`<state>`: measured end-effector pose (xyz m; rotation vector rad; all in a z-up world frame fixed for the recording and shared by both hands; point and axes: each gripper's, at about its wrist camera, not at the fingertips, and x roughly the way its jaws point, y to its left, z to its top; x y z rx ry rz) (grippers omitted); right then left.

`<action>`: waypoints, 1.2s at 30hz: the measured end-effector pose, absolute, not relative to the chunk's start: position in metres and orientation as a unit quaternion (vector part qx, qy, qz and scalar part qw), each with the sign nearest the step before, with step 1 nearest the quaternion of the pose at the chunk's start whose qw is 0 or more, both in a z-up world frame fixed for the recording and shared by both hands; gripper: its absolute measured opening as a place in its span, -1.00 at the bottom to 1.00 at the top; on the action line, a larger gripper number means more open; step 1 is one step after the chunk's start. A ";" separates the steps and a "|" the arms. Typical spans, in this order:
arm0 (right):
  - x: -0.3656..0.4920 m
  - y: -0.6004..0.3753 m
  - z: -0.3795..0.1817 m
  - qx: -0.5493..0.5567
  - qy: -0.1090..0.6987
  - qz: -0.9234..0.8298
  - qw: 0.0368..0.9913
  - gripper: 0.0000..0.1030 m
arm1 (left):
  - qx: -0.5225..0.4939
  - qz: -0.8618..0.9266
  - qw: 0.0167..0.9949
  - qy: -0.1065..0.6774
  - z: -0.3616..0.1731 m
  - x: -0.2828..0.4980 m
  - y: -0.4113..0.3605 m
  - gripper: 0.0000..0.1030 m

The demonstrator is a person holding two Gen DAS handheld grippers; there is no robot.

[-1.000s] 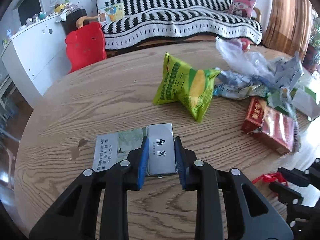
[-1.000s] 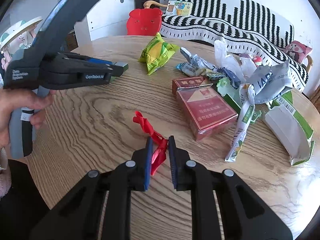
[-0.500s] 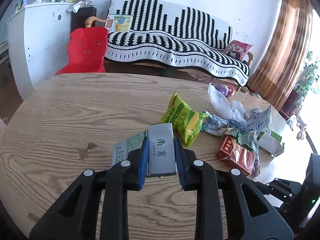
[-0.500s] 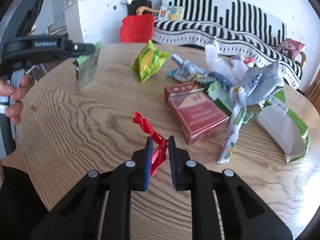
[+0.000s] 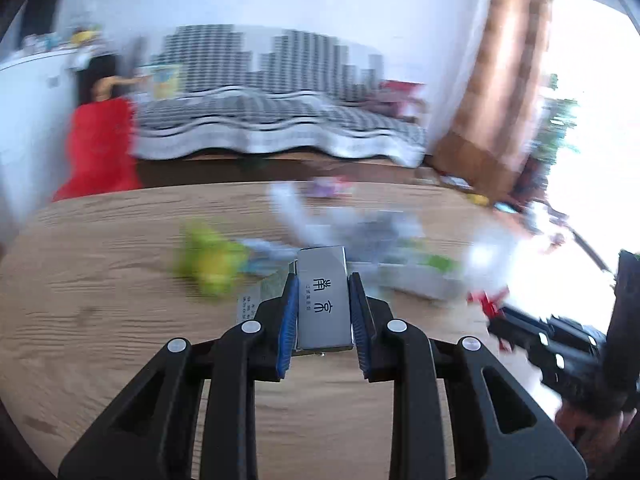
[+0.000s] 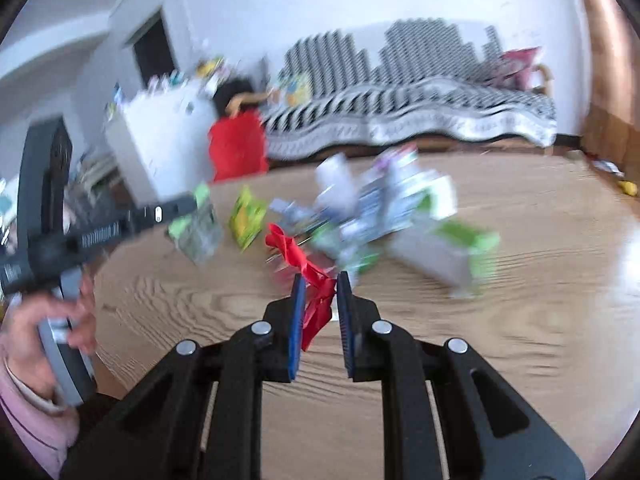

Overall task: Collect trash
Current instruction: 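Carry the box and ribbon over the black bin and release both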

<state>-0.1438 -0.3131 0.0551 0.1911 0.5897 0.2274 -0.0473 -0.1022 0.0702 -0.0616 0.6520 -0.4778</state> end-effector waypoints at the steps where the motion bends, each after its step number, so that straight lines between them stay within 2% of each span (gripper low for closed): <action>1: -0.159 -0.334 0.062 0.094 0.285 0.094 0.949 -0.68 | -0.023 -0.257 0.912 0.318 0.073 -0.057 -0.123 -0.52; 8: -0.266 -0.479 0.064 0.153 0.295 -0.018 0.943 -0.68 | 0.081 -0.432 0.832 0.339 0.067 -0.156 -0.296 -0.52; 12: -0.305 -0.529 0.016 0.207 0.335 -0.049 0.918 -0.68 | 0.139 -0.486 0.768 0.394 0.018 -0.198 -0.381 -0.52; 15: -0.318 -0.556 -0.041 0.274 0.370 -0.056 0.886 -0.68 | 0.167 -0.493 0.731 0.440 -0.025 -0.211 -0.423 -0.52; 18: -0.326 -0.571 -0.088 0.337 0.390 -0.056 0.855 -0.68 | 0.179 -0.491 0.708 0.476 -0.057 -0.213 -0.442 -0.52; 22: -0.322 -0.578 -0.117 0.365 0.406 -0.057 0.836 -0.68 | 0.188 -0.477 0.687 0.515 -0.091 -0.202 -0.451 -0.52; 32: -0.296 -0.571 -0.134 0.377 0.431 -0.035 0.819 -0.68 | 0.185 -0.469 0.677 0.537 -0.108 -0.200 -0.446 -0.49; 33: -0.295 -0.571 -0.133 0.381 0.432 -0.036 0.817 -0.64 | 0.193 -0.466 0.677 0.536 -0.108 -0.202 -0.446 -0.19; 34: -0.292 -0.570 -0.131 0.383 0.432 -0.039 0.815 -0.19 | 0.204 -0.460 0.679 0.534 -0.109 -0.204 -0.446 0.13; 35: -0.293 -0.573 -0.129 0.386 0.427 -0.045 0.816 0.22 | 0.209 -0.454 0.686 0.528 -0.109 -0.205 -0.445 0.79; 36: -0.294 -0.575 -0.126 0.388 0.419 -0.056 0.819 0.90 | 0.207 -0.447 0.704 0.511 -0.105 -0.207 -0.442 0.88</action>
